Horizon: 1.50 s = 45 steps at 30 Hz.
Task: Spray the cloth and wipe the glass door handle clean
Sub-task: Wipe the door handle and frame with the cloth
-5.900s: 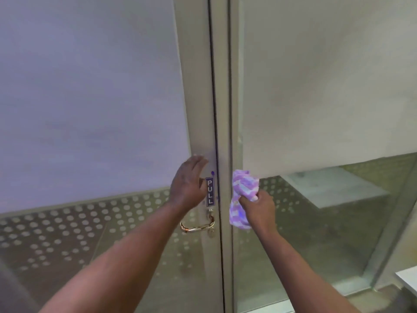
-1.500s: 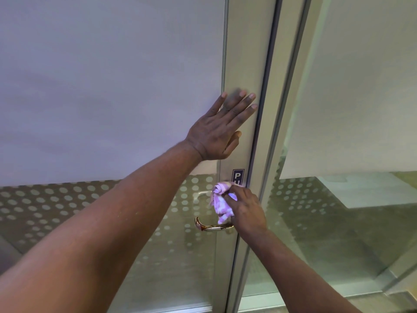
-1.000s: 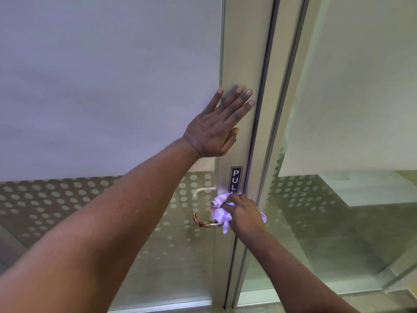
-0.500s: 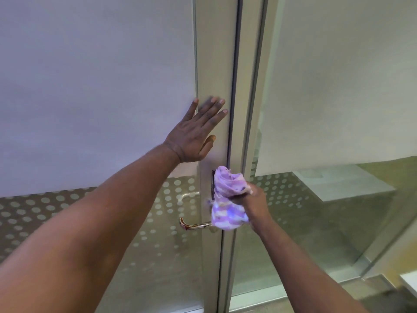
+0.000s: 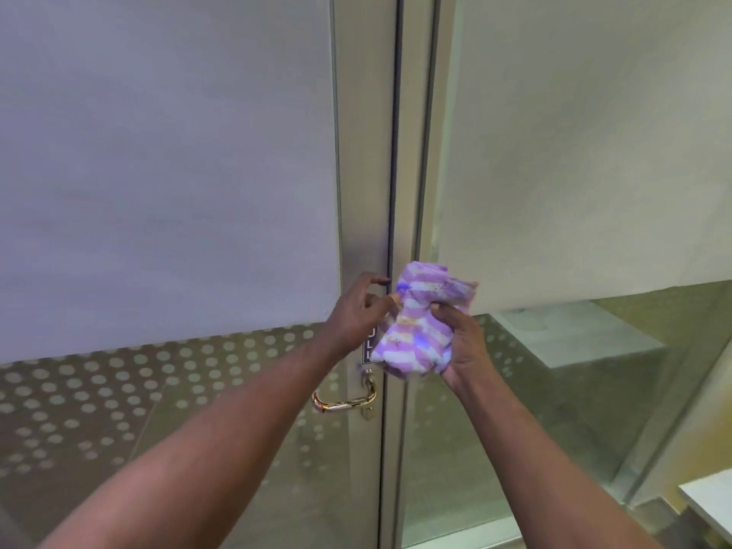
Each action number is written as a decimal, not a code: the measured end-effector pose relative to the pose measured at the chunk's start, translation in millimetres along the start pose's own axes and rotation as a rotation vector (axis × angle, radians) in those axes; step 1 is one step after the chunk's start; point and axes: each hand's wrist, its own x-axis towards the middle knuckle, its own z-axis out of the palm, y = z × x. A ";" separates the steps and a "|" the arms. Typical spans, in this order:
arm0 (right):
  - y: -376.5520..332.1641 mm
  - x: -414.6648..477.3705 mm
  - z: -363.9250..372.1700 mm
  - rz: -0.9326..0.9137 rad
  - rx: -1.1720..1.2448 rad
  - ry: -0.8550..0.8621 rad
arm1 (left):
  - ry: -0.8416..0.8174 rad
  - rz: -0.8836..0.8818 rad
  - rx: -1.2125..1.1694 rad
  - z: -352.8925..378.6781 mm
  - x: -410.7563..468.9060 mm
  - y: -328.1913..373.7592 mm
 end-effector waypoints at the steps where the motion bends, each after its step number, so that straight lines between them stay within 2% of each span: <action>1: -2.0 -2.5 1.0 -0.008 -0.013 0.001 | -0.025 -0.060 -0.100 1.3 -1.9 -1.3; 7: -8.2 -8.7 6.5 -0.052 -0.079 0.012 | -0.171 -0.231 -0.299 0.8 -5.7 3.5; 11: -11.4 -14.1 12.0 -0.069 -0.122 0.015 | -0.198 -0.191 -0.330 -3.2 -7.6 6.5; 15: -13.6 -13.5 12.7 -0.079 -0.182 0.155 | -0.143 -0.133 -0.329 -4.5 -11.7 10.4; 19: -14.0 -13.3 14.2 -0.082 -0.263 0.215 | -0.226 -0.175 -0.298 -7.5 -14.7 15.4; 25: -20.6 -13.5 12.6 -0.113 -0.338 0.220 | -0.274 -0.151 -0.148 -13.3 -17.3 15.9; 31: -21.7 -15.2 10.1 -0.171 -0.349 0.155 | -0.332 -0.153 0.023 -18.4 -14.2 10.8; 37: -16.9 -12.4 9.3 -0.155 -0.411 0.177 | -0.337 -0.021 0.407 -20.7 -13.1 21.4; 41: -17.7 -13.1 10.2 -0.186 -0.533 0.199 | -0.275 0.068 0.537 -22.3 -7.7 21.1; 43: -21.3 -14.9 9.3 -0.228 -0.599 0.147 | -0.256 0.067 0.542 -25.9 -3.3 17.3; 45: -22.1 -16.5 6.2 -0.194 -0.581 0.033 | -0.222 0.058 0.487 -30.2 -0.8 14.4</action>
